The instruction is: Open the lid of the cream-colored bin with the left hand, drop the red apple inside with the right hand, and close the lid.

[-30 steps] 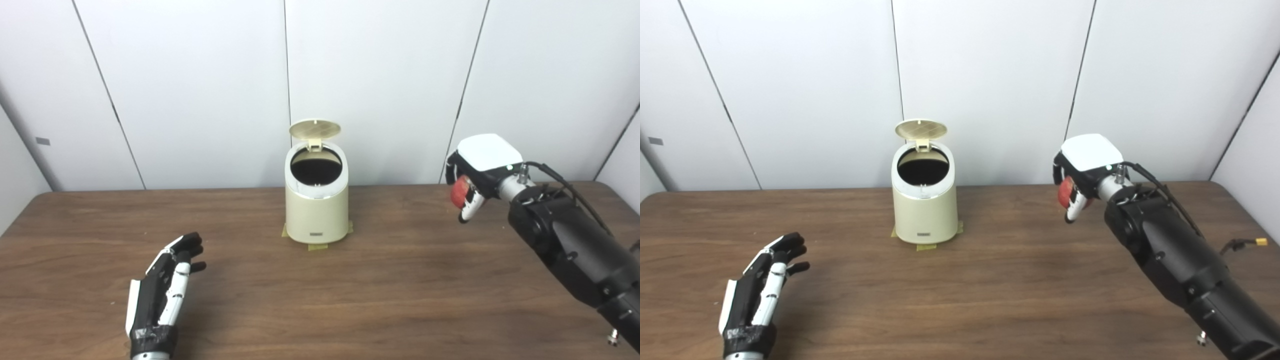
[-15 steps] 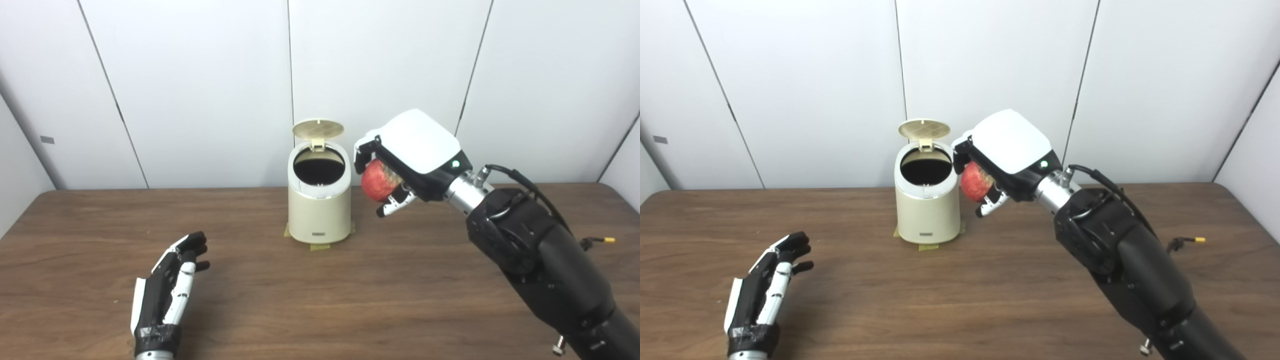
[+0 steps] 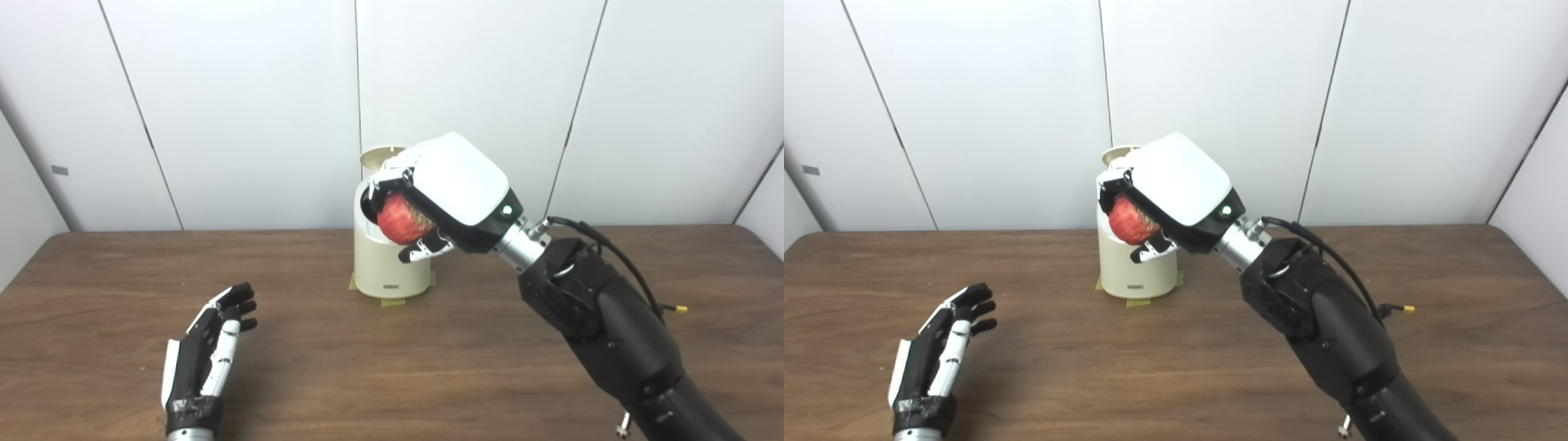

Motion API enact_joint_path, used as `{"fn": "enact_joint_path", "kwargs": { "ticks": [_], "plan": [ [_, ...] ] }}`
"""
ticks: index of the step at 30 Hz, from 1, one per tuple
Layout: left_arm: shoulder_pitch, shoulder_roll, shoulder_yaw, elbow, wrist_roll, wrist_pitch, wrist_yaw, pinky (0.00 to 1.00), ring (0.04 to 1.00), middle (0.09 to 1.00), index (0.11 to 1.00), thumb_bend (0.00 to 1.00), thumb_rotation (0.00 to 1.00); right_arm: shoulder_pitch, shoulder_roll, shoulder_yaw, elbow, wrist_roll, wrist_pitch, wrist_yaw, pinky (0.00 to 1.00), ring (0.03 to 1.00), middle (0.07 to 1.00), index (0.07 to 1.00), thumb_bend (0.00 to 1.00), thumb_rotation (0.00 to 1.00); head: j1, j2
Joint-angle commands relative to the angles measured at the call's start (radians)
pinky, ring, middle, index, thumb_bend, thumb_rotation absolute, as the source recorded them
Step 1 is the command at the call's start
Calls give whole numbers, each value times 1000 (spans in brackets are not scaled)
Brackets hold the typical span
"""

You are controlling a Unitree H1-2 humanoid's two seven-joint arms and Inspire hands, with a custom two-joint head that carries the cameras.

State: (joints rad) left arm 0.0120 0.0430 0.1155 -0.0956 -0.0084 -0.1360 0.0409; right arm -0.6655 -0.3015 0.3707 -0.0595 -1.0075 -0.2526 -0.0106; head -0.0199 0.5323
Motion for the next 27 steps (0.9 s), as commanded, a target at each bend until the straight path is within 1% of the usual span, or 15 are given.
{"fn": "enact_joint_path", "kwargs": {
  "ticks": [1, 3, 5, 9, 12, 17, 24, 27],
  "plan": [
    [-29, 8, -2, -4, 3, -28, 2, 730, 796, 809, 773, 328, 651, -68, 14, -12, 18, -10, -25, -66, 351, 465, 555, 443, 496, 0, -2, 2],
    [-29, 7, -2, -6, 3, -26, 2, 731, 796, 808, 773, 332, 649, -84, 25, -6, 58, -38, -34, -109, 348, 458, 549, 439, 496, 0, -2, 1],
    [-29, 8, -2, -9, 3, -20, 2, 729, 798, 809, 775, 327, 648, -104, 36, -3, 94, -54, -37, -134, 349, 456, 544, 432, 496, 0, -3, 1],
    [-28, 8, -3, -9, 1, -22, 1, 738, 802, 810, 772, 320, 658, -134, 49, -2, 145, -61, -31, -148, 357, 460, 535, 427, 497, 0, -2, 1],
    [-27, 9, -1, -7, -10, -28, -3, 740, 801, 812, 774, 318, 657, -163, 54, -1, 185, -63, -21, -142, 373, 469, 539, 438, 497, 0, -5, 3],
    [-25, 11, -2, -10, -7, -29, -5, 722, 796, 811, 775, 328, 662, -202, 59, -2, 250, -61, -17, -155, 380, 466, 540, 447, 498, 0, -3, 4],
    [-24, 9, -5, -16, 1, -23, -4, 721, 806, 812, 776, 316, 652, -239, 60, -1, 350, -68, -12, -227, 385, 466, 541, 447, 498, 0, 0, 6],
    [-25, 11, -4, -11, 6, -25, -2, 718, 811, 816, 778, 306, 659, -243, 61, 0, 358, -76, 11, -230, 358, 471, 553, 450, 495, 0, -2, 8]
  ]
}}
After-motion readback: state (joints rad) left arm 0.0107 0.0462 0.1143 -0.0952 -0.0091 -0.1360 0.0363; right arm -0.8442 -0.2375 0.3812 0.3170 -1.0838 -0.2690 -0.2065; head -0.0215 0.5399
